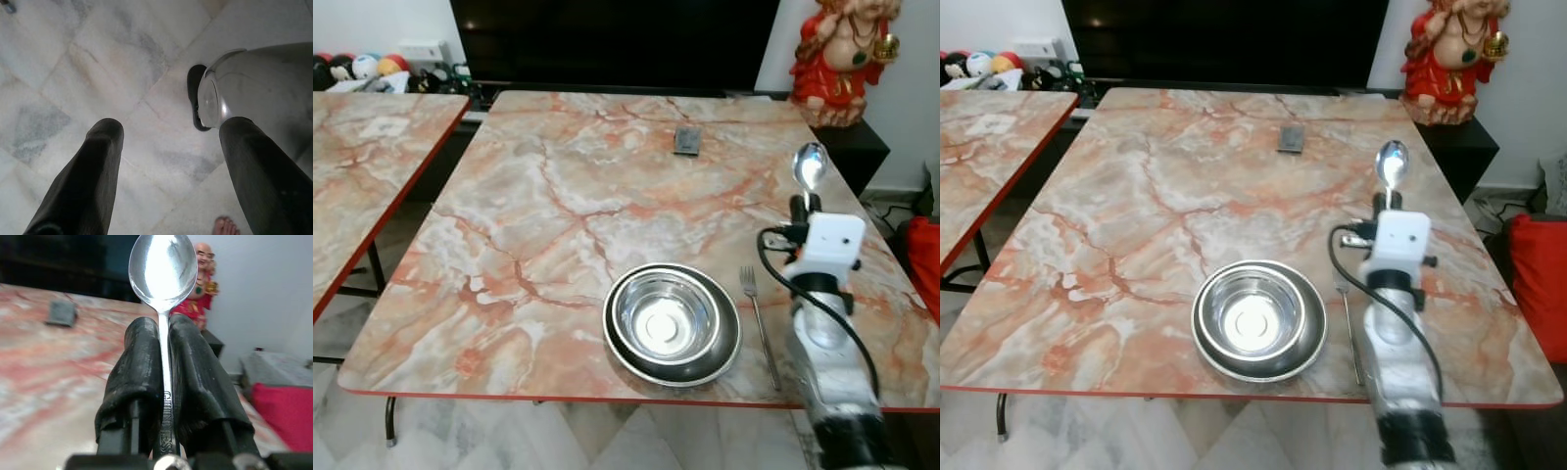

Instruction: Setting the table

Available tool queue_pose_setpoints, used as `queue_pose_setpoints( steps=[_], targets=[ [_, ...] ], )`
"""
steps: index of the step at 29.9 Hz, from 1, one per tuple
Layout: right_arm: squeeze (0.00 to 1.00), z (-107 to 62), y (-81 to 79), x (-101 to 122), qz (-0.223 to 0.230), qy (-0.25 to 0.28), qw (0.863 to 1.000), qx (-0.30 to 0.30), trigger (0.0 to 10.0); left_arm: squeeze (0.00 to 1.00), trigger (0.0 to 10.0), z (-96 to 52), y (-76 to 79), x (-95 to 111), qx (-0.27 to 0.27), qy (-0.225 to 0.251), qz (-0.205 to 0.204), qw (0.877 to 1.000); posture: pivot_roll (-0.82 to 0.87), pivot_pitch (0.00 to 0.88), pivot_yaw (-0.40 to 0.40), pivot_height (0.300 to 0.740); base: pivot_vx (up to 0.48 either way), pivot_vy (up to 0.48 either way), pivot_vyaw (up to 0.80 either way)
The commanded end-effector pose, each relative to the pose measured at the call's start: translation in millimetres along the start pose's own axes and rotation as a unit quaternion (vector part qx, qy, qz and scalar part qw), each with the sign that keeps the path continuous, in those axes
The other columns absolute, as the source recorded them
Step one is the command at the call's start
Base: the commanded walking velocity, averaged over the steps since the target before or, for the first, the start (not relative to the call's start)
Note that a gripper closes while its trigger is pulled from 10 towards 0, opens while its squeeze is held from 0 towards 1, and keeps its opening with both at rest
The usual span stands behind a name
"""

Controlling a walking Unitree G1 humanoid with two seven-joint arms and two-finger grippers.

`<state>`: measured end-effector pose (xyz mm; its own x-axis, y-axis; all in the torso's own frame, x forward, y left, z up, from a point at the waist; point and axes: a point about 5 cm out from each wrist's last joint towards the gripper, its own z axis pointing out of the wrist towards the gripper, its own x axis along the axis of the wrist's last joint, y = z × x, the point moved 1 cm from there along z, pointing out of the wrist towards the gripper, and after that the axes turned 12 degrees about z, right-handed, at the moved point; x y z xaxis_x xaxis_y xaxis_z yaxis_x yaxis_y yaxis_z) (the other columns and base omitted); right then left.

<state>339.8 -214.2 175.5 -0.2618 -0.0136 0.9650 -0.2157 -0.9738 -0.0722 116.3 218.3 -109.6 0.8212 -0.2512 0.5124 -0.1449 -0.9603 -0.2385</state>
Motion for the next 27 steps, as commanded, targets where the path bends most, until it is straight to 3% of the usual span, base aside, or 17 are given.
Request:
queue_pose_setpoints(
  steps=[1,3,7,13,23,27],
  targets=[
    [0.00,-0.2,5.6,6.2,-0.007,-0.007,1.000,-0.003,10.0,0.00,10.0,-2.3,2.2,-9.0,-0.006,-0.018,0.000,1.000,-0.01,0.119,-0.022,0.740,0.000,0.000,0.00],
    [0.00,-5.0,14.2,1.5,-0.003,-0.042,0.999,-0.007,10.0,0.00,10.0,-2.2,1.7,-8.7,-0.006,-0.018,0.002,1.000,-0.01,0.121,-0.020,0.740,0.000,0.000,0.00],
    [0.00,-8.8,14.4,-9.5,0.027,-0.082,0.996,-0.002,10.0,0.00,10.0,-2.0,1.2,-8.4,-0.007,-0.018,0.004,1.000,-0.02,0.123,-0.019,0.740,0.000,0.000,0.00],
    [0.00,-17.8,-2.1,-38.1,0.077,-0.177,0.980,0.039,10.0,0.00,10.0,-1.9,0.4,-7.9,-0.006,-0.017,0.003,1.000,0.00,0.129,-0.020,0.740,0.000,0.000,0.00],
    [0.00,-20.7,5.3,-41.6,0.052,-0.213,0.974,0.048,10.0,0.00,10.0,-2.0,0.2,-8.4,-0.005,-0.019,0.002,1.000,0.00,0.134,-0.019,0.740,0.000,0.000,0.00],
    [0.00,-23.2,7.3,-44.6,0.055,-0.200,0.977,0.051,10.0,0.00,10.0,-2.0,0.2,-8.6,-0.005,-0.019,0.003,1.000,-0.01,0.136,-0.018,0.740,0.000,0.000,0.00]
  ],
)
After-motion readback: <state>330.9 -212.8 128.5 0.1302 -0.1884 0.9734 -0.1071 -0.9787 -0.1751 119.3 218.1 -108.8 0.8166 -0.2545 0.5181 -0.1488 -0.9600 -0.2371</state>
